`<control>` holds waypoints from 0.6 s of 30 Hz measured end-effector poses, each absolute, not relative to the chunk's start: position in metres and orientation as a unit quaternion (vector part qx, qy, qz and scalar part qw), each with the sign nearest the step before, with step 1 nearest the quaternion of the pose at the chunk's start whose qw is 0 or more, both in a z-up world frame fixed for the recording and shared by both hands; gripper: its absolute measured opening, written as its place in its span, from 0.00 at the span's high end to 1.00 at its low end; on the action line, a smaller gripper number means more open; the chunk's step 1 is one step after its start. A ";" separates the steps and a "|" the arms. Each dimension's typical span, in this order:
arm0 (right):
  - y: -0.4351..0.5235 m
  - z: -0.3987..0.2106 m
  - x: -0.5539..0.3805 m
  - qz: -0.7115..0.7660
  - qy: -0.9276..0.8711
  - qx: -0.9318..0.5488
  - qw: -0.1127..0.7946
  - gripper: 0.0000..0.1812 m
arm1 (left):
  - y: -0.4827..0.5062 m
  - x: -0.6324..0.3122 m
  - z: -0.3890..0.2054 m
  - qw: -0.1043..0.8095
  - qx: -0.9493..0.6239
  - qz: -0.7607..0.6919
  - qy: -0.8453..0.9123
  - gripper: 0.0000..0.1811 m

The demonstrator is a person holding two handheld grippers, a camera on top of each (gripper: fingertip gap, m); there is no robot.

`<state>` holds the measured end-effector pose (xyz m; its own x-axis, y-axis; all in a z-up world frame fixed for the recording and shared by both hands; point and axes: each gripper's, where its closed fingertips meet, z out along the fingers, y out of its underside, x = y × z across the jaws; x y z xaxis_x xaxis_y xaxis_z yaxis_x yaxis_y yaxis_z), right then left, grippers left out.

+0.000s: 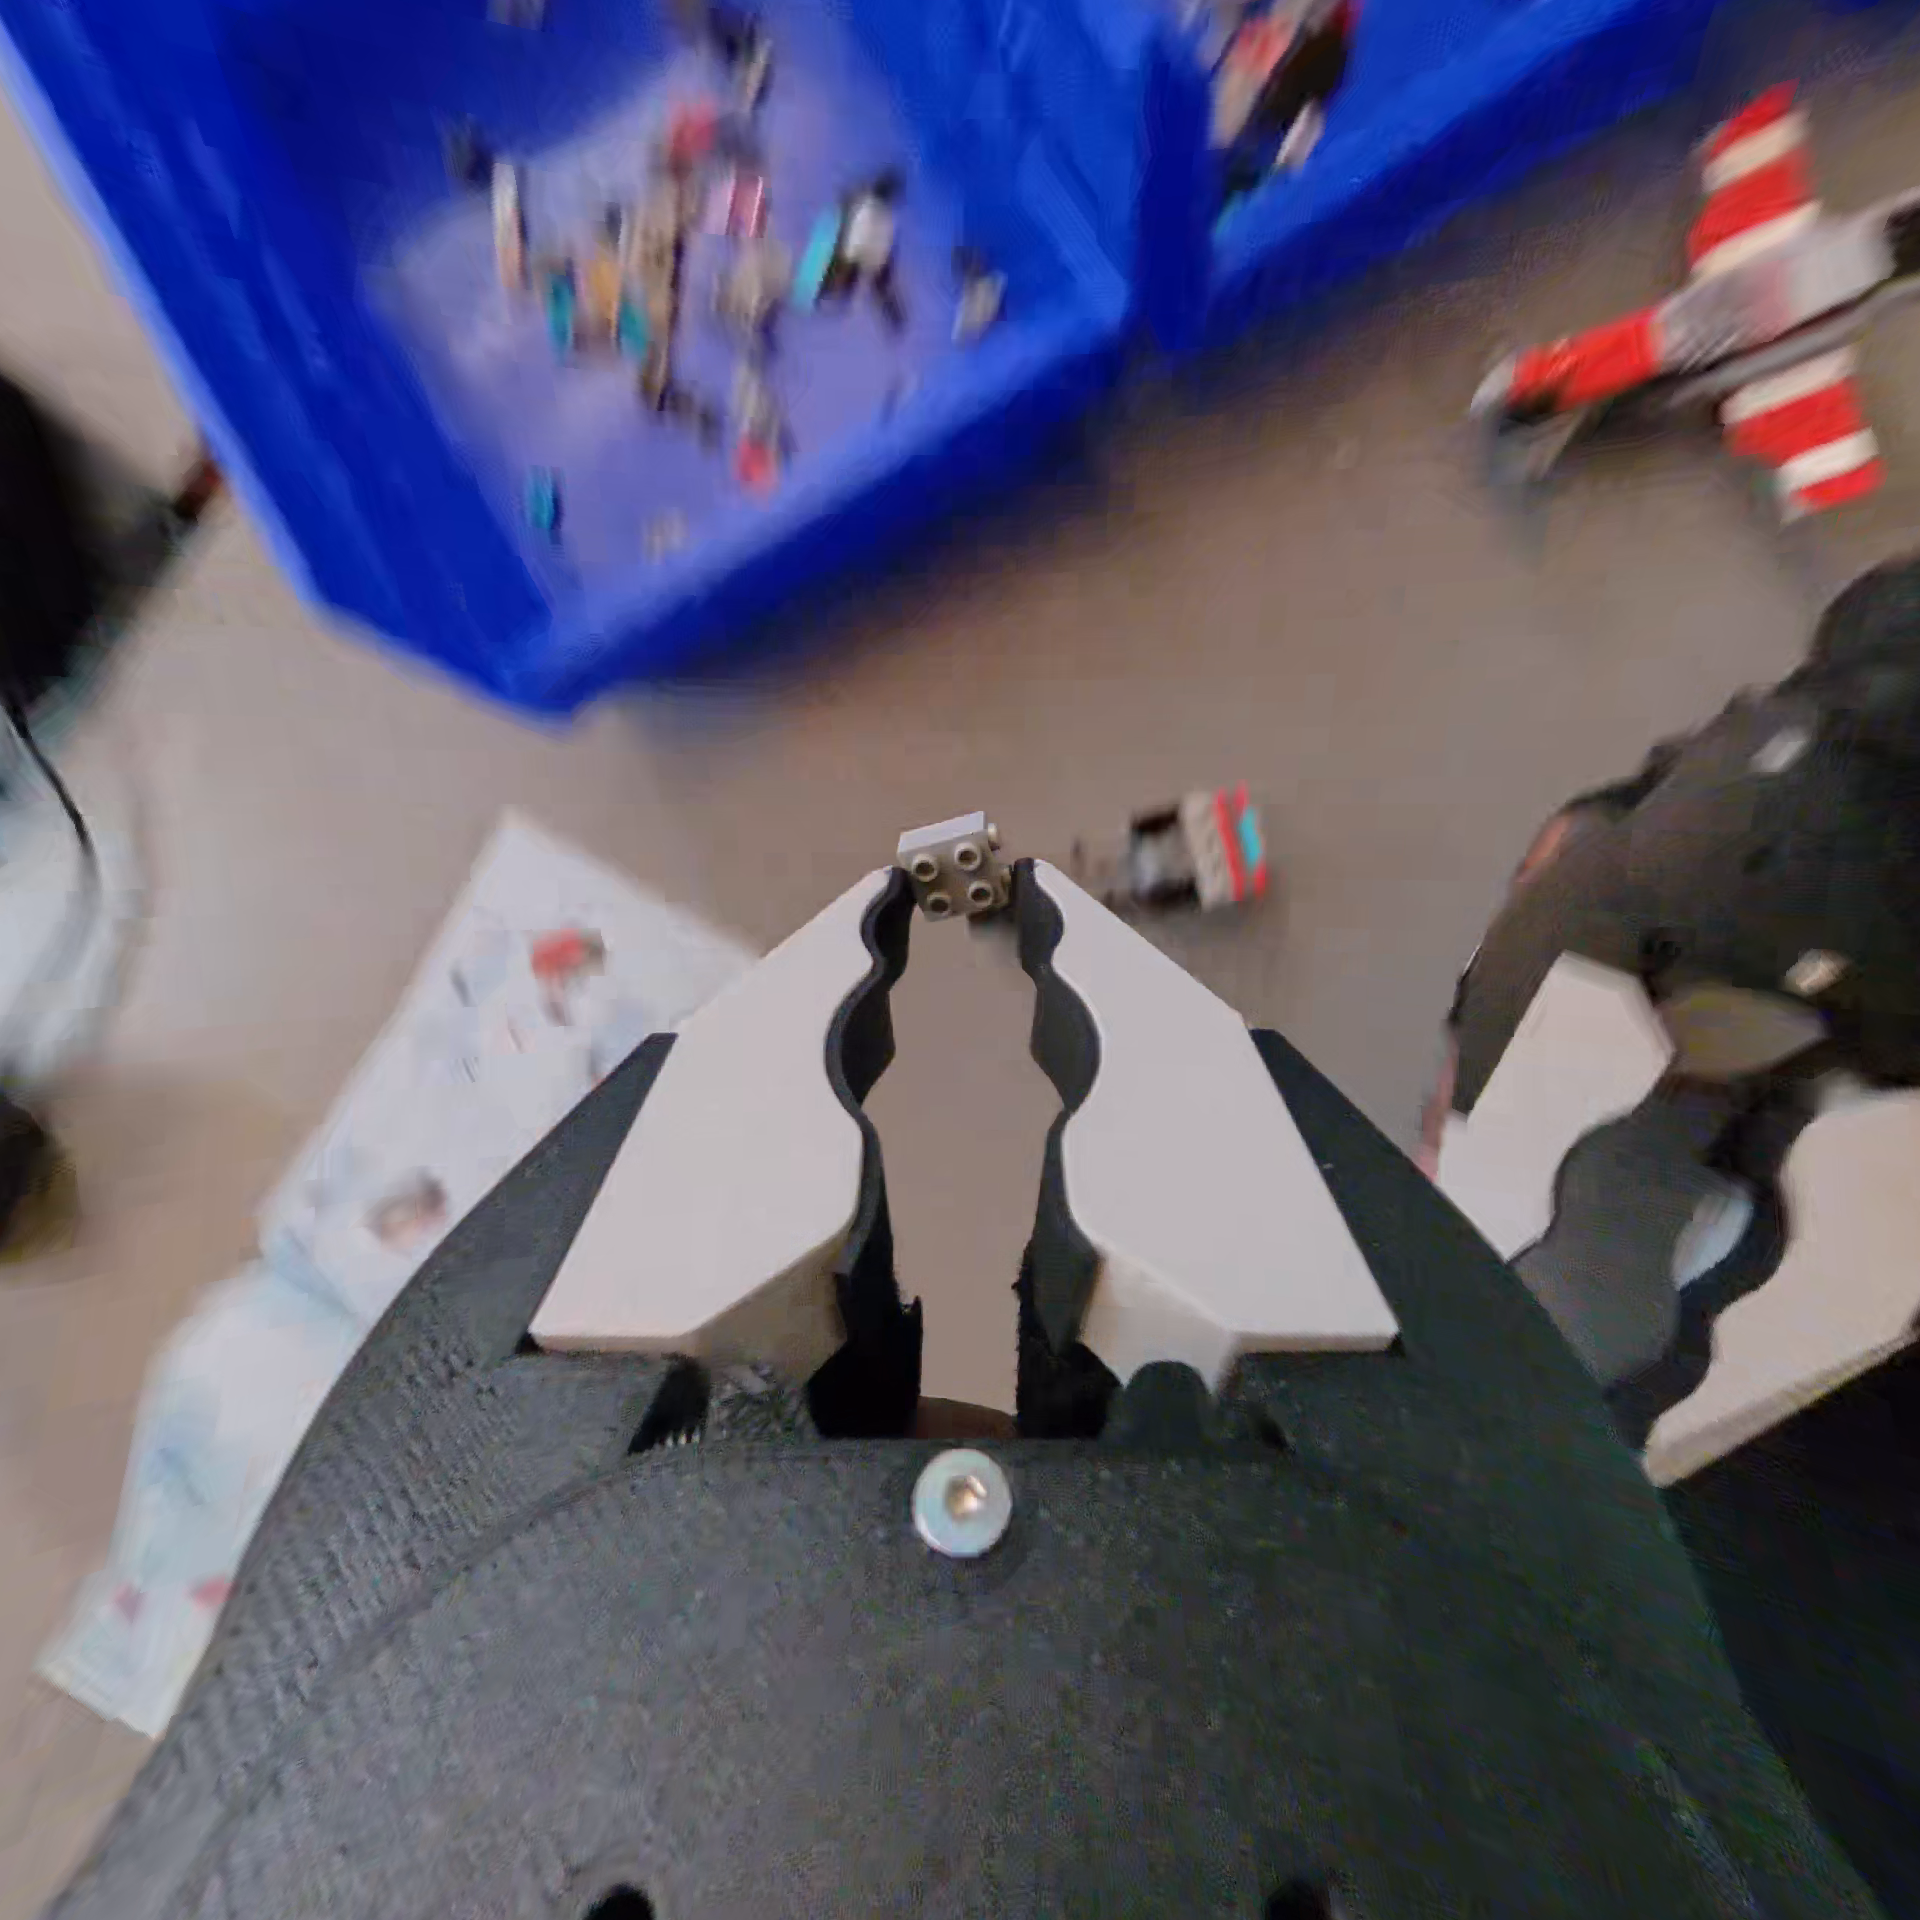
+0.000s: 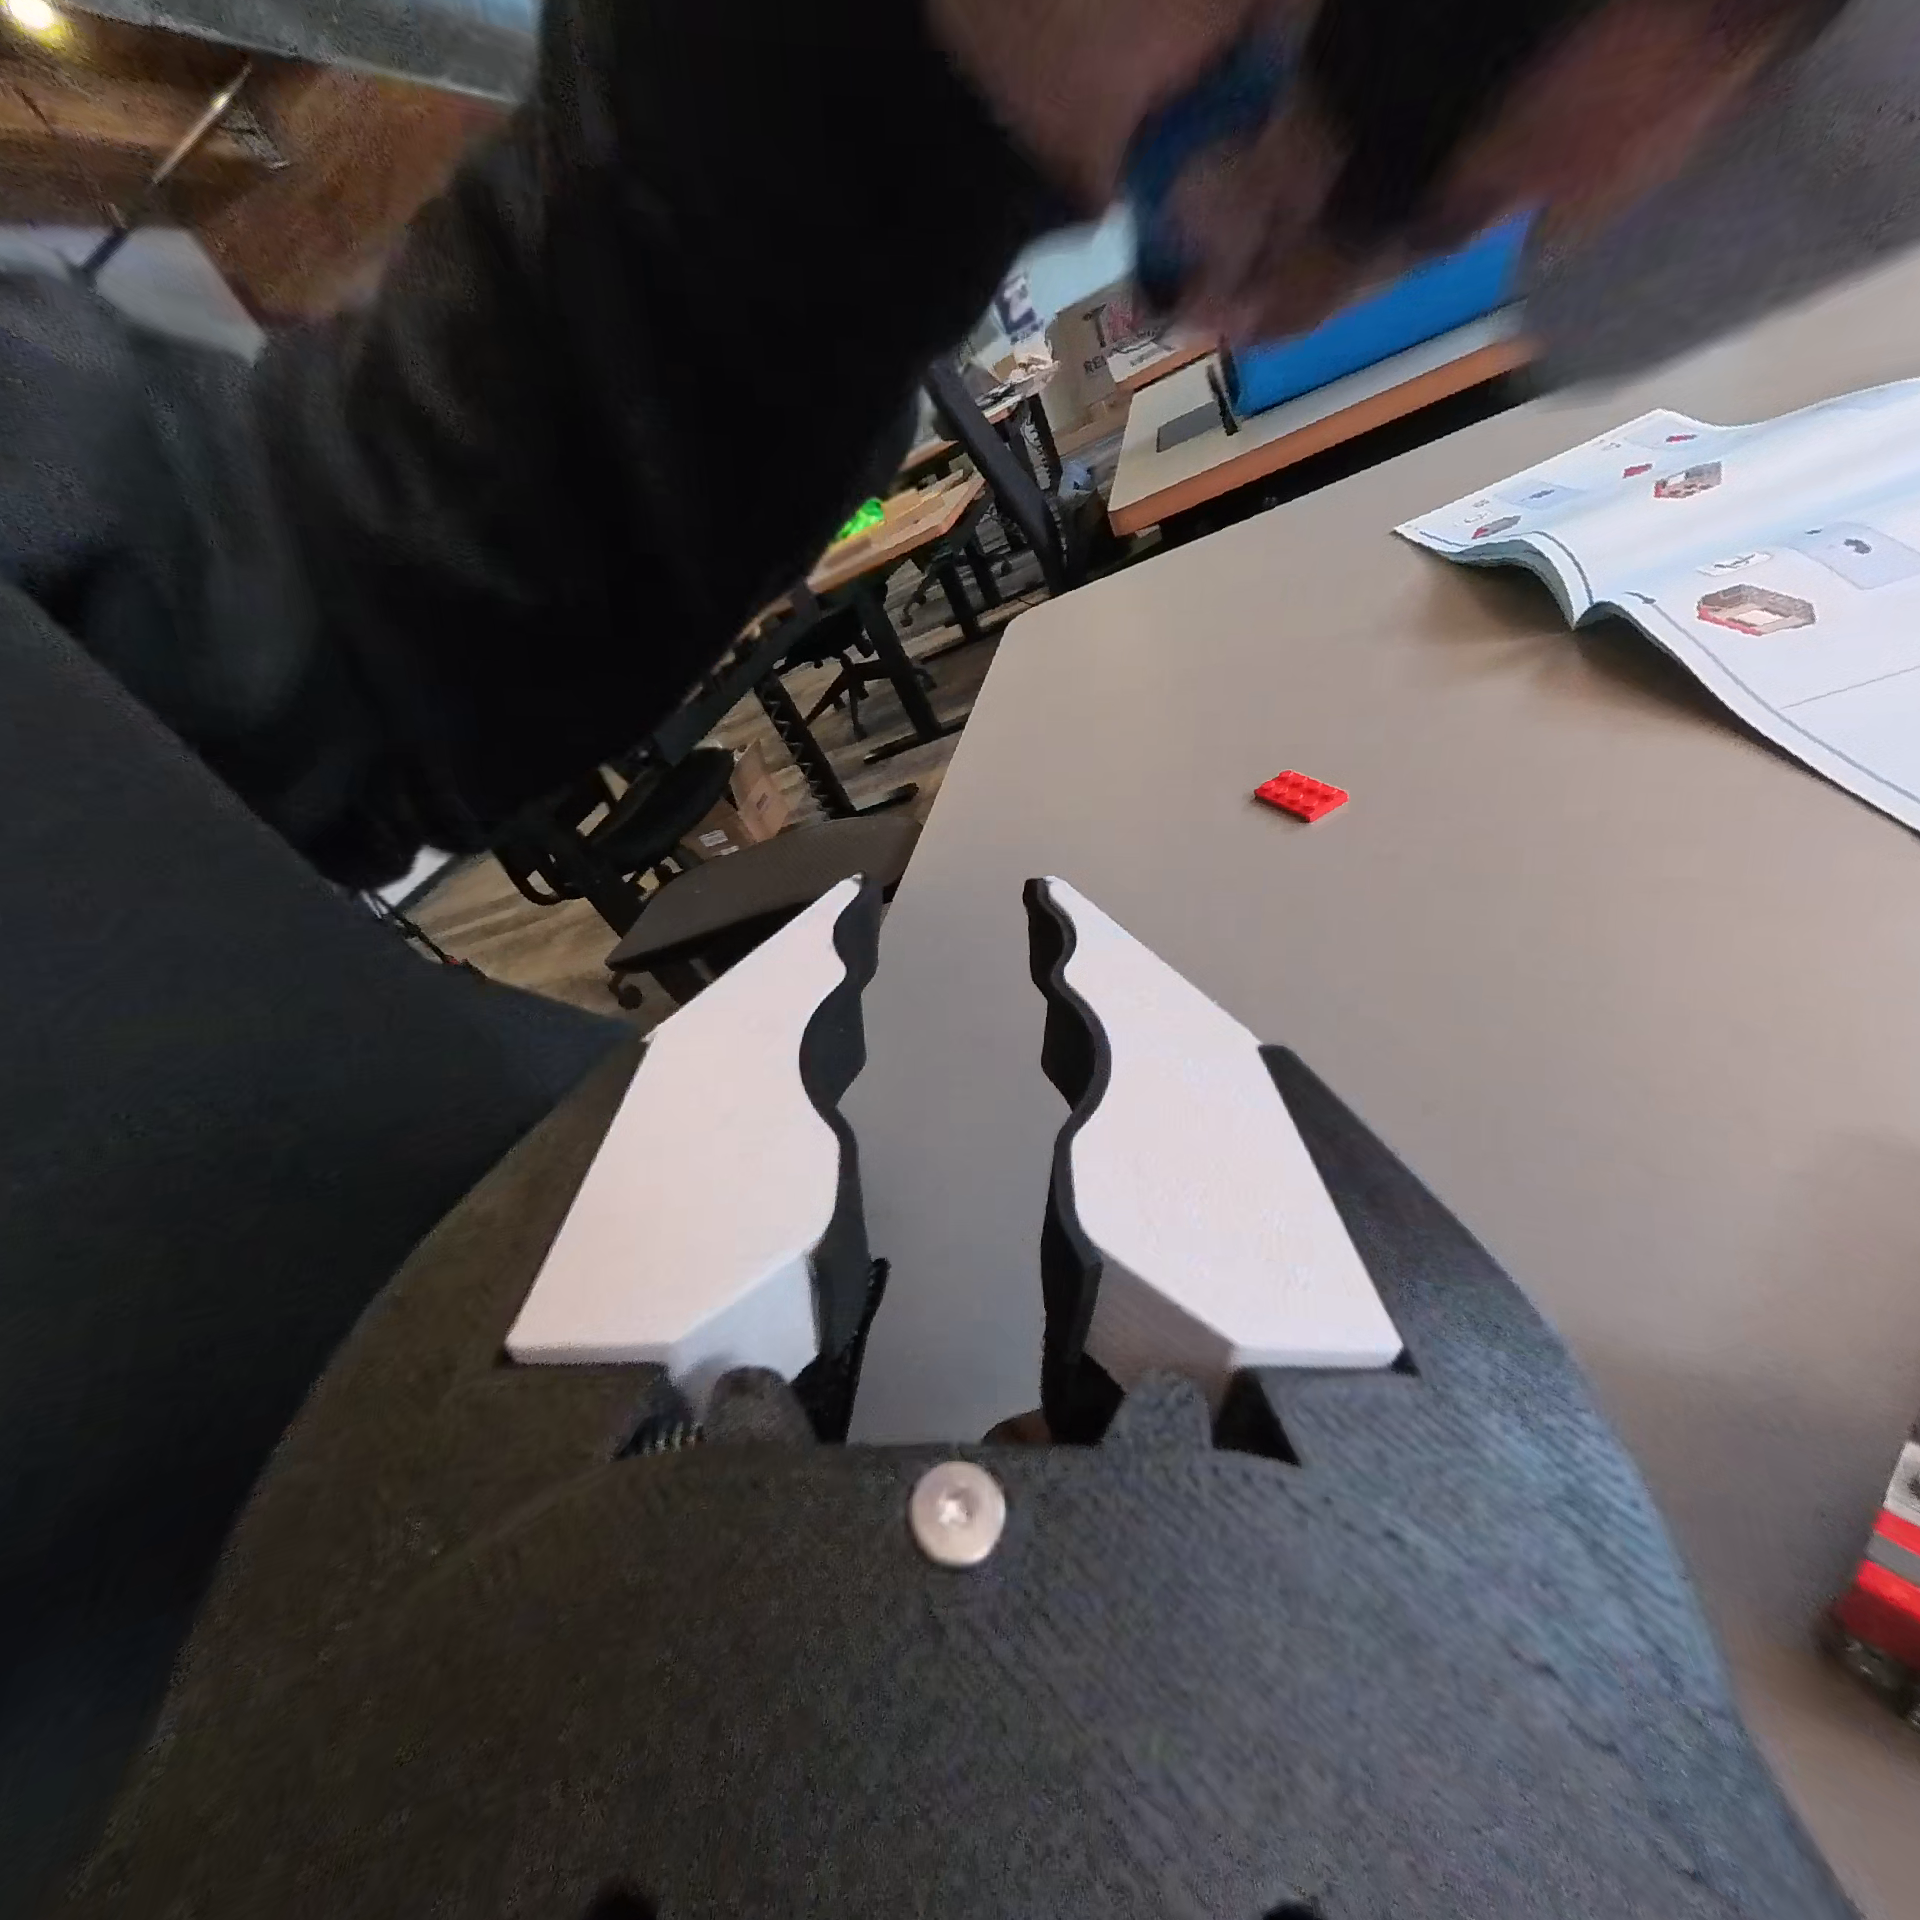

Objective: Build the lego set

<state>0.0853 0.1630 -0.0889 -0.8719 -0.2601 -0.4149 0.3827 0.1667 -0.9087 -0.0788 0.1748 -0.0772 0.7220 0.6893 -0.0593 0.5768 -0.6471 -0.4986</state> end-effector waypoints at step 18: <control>0.162 -0.091 0.082 -0.637 0.722 0.056 0.265 0.84 | 0.103 0.002 -0.157 0.136 -0.886 0.105 -0.430 0.77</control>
